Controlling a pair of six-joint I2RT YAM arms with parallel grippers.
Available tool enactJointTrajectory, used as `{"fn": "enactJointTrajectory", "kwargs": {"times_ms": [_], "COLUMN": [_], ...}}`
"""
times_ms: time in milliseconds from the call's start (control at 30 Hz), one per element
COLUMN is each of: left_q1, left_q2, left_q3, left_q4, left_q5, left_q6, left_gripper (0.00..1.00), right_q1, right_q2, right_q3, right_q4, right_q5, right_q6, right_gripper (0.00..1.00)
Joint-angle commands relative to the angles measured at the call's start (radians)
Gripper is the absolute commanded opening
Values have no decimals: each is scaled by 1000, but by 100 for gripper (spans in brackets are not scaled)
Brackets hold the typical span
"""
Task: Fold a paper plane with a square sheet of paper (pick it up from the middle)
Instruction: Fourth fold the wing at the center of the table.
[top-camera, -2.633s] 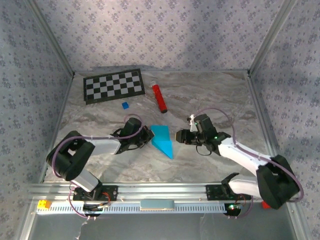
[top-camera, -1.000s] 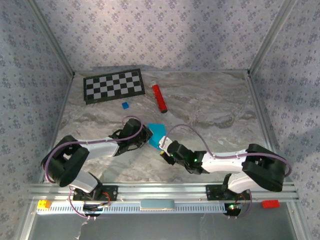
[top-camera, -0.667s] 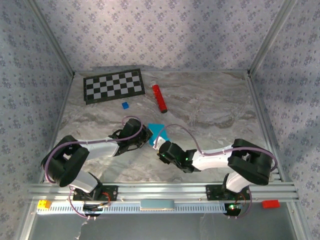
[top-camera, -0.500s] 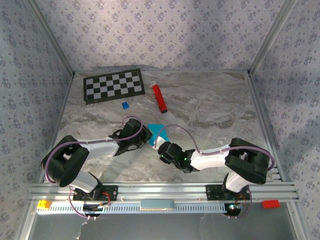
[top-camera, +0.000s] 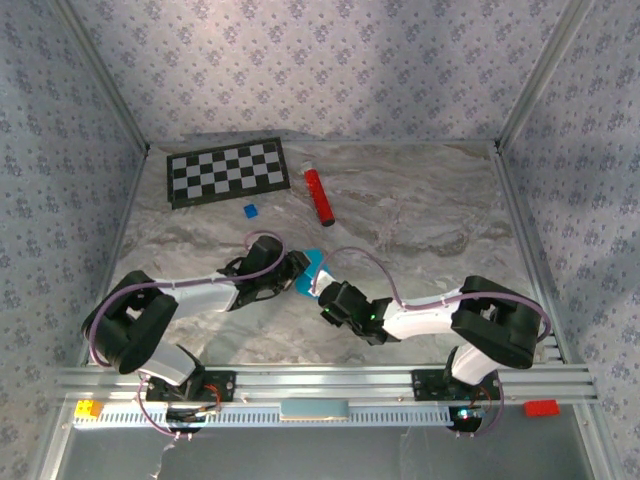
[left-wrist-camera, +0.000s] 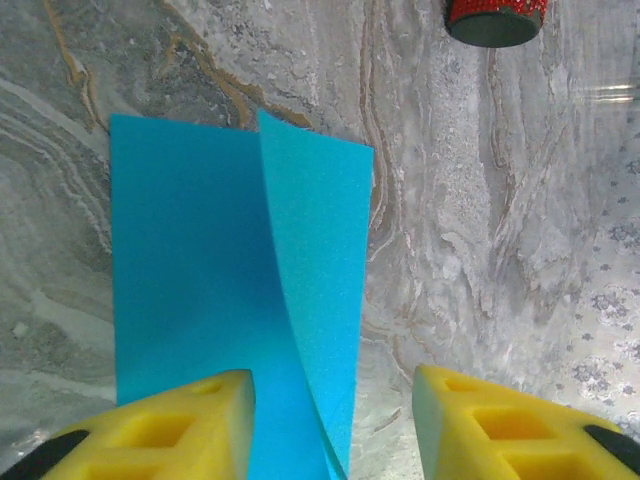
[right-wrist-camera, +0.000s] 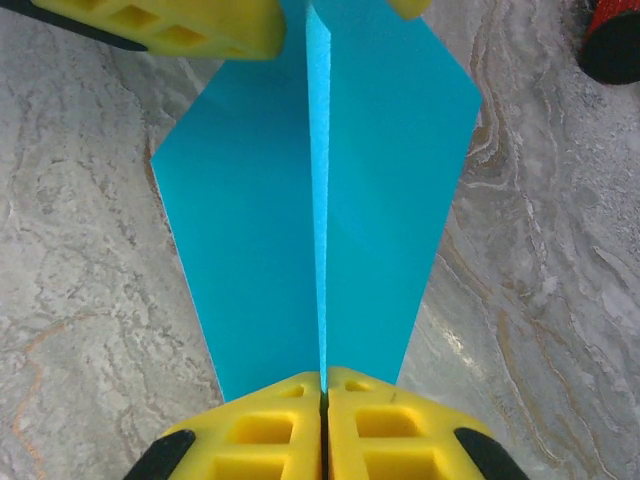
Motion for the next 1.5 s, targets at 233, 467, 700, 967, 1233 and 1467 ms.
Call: {"fn": "enactJointTrajectory", "kwargs": {"times_ms": [233, 467, 700, 967, 1233, 1467], "left_q1": [75, 83, 84, 83, 82, 81], "left_q2": [21, 74, 86, 64, 56, 54], "left_q3": [46, 101, 112, 128, 127, 125], "left_q4": [-61, -77, -112, -152, -158, -156], "left_q5": [84, 148, 146, 136, 134, 136], "left_q6": [44, 76, 64, 35, 30, 27], "left_gripper": [50, 42, 18, 3, 2, 2], "right_q1": [-30, -41, -44, -44, -43, -43], "right_q2": [-32, -34, -49, -58, -56, -31], "right_q3": [-42, -57, -57, -14, 14, 31], "right_q4": [69, 90, 60, -45, -81, -76], "right_q5": [-68, -91, -96, -83, -83, -93], "right_q6": [40, 60, 63, 77, 97, 117], "right_gripper": [10, 11, 15, 22, 25, 27]}}
